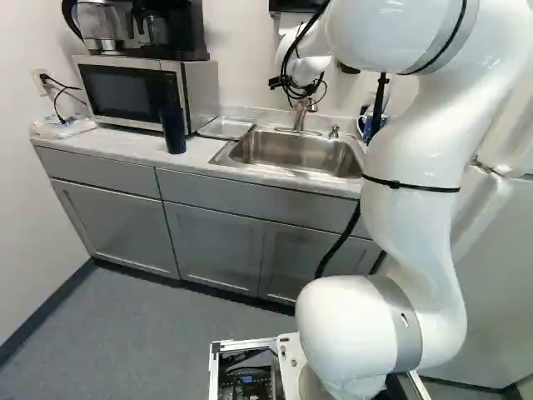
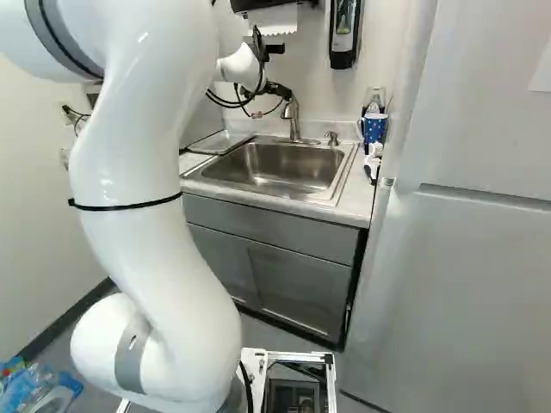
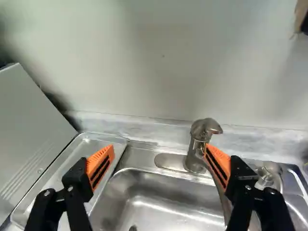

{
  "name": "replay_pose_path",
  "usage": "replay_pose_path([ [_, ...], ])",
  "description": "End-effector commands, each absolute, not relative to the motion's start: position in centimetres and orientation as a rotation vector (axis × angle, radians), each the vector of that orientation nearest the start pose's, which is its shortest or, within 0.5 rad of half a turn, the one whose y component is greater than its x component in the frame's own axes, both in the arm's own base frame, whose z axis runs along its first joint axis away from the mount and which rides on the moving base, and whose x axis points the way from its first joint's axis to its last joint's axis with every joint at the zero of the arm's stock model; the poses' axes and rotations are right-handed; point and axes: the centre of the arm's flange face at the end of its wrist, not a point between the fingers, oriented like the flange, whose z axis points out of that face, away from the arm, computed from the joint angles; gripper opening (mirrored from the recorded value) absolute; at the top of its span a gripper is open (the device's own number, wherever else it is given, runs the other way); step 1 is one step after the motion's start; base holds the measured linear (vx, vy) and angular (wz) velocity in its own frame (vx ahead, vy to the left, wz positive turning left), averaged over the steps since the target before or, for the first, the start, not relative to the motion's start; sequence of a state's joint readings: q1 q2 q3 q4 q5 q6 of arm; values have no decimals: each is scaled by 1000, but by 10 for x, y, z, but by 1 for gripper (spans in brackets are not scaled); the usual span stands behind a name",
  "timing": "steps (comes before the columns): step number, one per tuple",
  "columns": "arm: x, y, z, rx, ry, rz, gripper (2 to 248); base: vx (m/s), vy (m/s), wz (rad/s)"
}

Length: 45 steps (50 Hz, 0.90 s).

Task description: Rinse the cup and place it in the tray

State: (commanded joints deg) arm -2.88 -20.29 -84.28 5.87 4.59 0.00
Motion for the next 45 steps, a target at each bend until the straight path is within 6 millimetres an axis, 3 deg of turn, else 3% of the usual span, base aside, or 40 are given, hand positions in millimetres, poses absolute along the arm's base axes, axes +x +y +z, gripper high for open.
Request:
replay_pose_path([
  [25,711,-39,641,-2530,206,-1817,247,0,0,0],
  [45,730,-39,642,-2483,205,-1884,247,0,0,0],
])
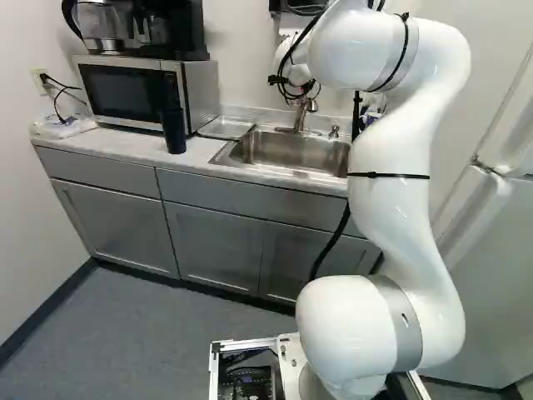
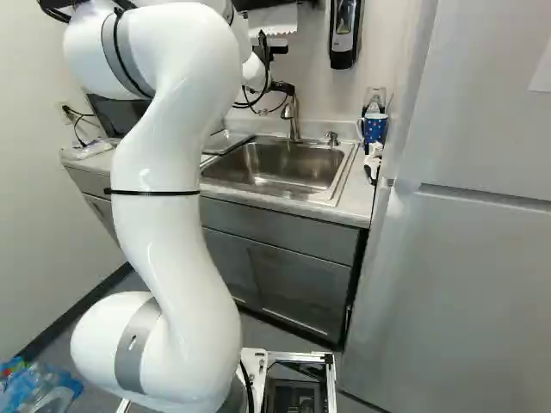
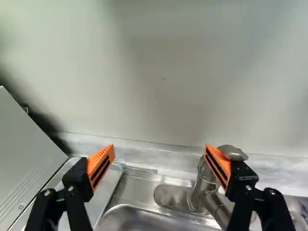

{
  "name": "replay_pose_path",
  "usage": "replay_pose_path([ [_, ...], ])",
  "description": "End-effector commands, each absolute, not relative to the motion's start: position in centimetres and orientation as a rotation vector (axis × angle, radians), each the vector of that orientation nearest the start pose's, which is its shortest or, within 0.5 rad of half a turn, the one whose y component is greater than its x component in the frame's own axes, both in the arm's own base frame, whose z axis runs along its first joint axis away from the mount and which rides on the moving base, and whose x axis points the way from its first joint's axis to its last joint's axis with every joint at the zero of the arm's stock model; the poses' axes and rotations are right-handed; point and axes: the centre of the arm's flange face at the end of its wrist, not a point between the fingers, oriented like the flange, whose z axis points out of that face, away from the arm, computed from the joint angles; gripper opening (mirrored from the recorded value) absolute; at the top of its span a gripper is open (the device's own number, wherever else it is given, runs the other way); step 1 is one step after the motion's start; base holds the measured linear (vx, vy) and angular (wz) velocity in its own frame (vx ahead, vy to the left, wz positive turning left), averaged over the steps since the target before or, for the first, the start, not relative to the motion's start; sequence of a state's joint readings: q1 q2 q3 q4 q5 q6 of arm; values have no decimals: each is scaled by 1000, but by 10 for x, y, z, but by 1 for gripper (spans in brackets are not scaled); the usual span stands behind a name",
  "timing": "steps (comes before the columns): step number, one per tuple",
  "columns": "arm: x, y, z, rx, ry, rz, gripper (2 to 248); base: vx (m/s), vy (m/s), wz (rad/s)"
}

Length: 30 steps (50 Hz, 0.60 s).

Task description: Rinse the cup and place it in the tray

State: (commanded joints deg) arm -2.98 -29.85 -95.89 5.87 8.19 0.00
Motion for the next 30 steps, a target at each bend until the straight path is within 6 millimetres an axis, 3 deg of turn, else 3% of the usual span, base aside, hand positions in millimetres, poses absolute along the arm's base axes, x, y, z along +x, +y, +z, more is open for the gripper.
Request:
replay_pose_path([
  [30,738,-40,644,-2445,204,-1935,247,0,0,0],
])
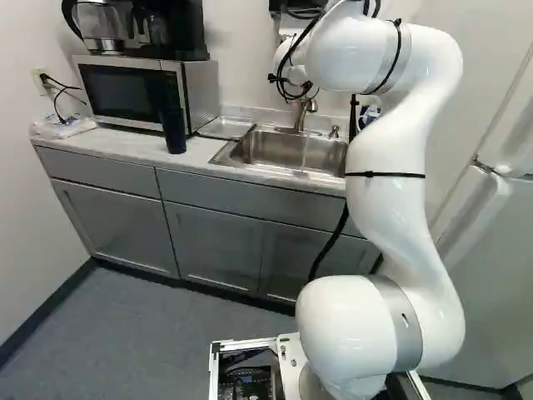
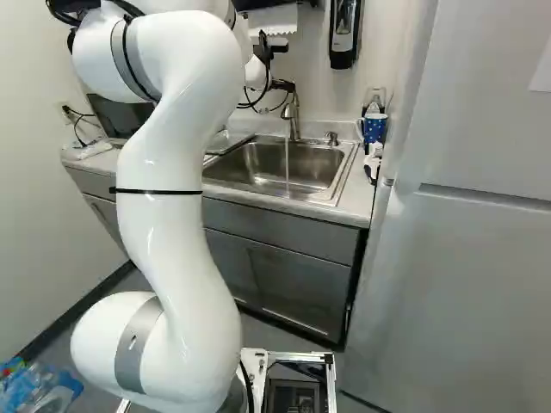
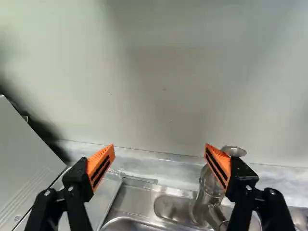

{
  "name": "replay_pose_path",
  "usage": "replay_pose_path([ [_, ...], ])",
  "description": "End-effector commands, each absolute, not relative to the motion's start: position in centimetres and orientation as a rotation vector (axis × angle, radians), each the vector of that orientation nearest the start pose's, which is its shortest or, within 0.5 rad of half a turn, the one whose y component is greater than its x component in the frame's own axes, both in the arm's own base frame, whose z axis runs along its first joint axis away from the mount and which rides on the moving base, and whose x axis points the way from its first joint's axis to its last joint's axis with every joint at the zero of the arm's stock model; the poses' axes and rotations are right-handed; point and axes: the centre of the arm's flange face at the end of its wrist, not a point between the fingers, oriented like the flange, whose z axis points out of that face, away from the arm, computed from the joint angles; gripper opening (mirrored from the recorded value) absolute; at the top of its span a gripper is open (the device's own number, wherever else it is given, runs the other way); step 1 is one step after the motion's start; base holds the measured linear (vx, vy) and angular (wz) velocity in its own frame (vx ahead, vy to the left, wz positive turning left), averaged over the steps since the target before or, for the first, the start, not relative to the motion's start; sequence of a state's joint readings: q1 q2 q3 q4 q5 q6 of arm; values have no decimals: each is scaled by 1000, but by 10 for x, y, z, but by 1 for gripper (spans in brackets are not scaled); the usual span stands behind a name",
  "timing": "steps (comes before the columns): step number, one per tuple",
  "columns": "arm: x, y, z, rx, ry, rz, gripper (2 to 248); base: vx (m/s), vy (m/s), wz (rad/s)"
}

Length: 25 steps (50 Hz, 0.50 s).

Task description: Rinse the cup and place it in the tray

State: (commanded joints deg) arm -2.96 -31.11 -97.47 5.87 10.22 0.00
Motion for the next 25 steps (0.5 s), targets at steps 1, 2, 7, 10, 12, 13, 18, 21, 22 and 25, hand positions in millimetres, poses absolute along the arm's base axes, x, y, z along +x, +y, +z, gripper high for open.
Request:
replay_pose_path([
  [1,738,-40,644,-2445,204,-1936,247,0,0,0],
  [2,738,-40,644,-2444,204,-1937,247,0,0,0],
  [7,738,-40,644,-2442,205,-1940,247,0,0,0],
  [10,738,-40,644,-2442,205,-1940,247,0,0,0],
  [12,738,-40,644,-2442,205,-1940,247,0,0,0],
  [13,738,-40,644,-2442,205,-1940,247,0,0,0],
  [18,738,-40,644,-2442,205,-1940,247,0,0,0],
  [21,738,-40,644,-2442,205,-1940,247,0,0,0],
  [22,738,-40,644,-2442,205,-1940,247,0,0,0],
  [25,738,-40,644,-2442,205,-1940,247,0,0,0],
])
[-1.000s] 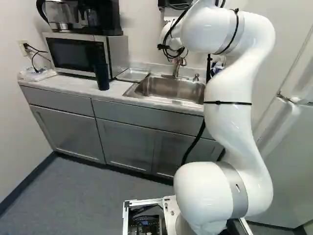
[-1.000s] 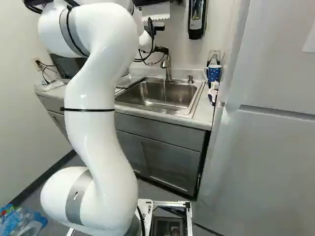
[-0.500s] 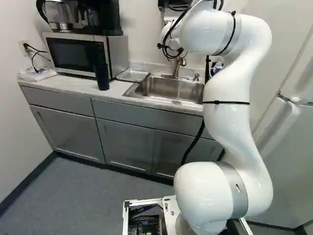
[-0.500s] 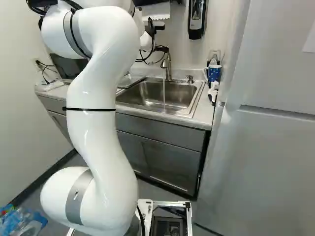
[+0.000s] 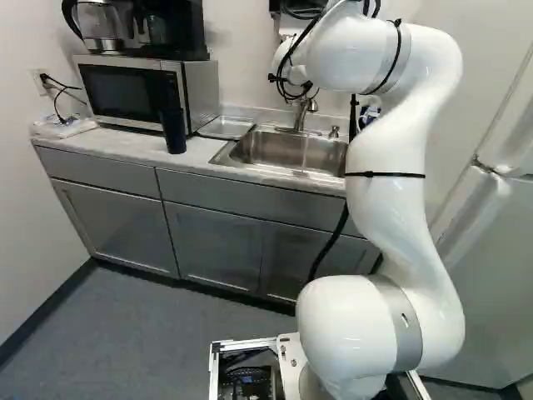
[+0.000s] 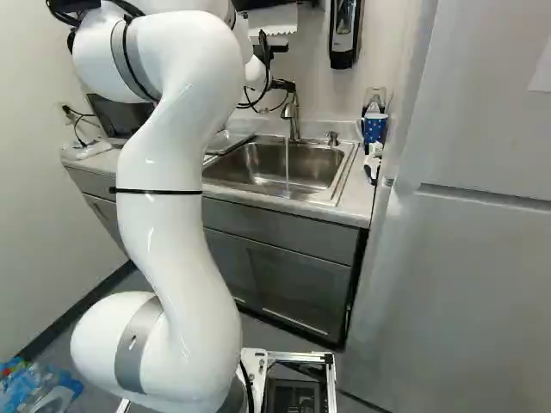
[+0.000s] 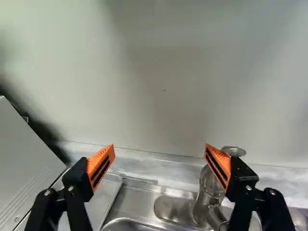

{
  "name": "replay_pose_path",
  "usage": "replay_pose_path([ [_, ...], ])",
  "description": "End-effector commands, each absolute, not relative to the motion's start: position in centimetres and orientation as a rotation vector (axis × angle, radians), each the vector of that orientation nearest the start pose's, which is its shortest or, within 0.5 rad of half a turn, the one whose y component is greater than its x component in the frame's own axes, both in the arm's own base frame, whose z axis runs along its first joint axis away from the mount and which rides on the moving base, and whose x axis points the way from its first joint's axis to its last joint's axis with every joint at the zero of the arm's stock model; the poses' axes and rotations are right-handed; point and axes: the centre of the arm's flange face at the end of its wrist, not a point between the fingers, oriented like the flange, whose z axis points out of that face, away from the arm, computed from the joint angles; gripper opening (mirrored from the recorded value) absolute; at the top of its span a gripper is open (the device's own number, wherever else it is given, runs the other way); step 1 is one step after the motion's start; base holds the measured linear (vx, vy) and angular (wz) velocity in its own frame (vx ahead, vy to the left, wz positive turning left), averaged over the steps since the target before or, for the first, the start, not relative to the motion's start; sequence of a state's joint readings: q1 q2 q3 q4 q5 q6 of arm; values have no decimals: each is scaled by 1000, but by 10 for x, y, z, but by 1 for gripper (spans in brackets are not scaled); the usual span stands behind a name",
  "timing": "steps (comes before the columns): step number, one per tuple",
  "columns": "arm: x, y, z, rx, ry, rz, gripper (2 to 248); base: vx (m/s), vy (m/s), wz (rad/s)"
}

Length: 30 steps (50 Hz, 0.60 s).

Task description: Rinse the cup and place it in the tray

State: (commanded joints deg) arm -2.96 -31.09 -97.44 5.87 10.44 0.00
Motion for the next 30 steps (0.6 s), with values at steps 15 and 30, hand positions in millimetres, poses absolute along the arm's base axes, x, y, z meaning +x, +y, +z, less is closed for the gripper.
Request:
replay_pose_path([
  [15,726,-40,646,-2451,206,-1930,247,0,0,0],
  [30,701,-37,650,-2466,205,-1910,247,0,0,0],
])
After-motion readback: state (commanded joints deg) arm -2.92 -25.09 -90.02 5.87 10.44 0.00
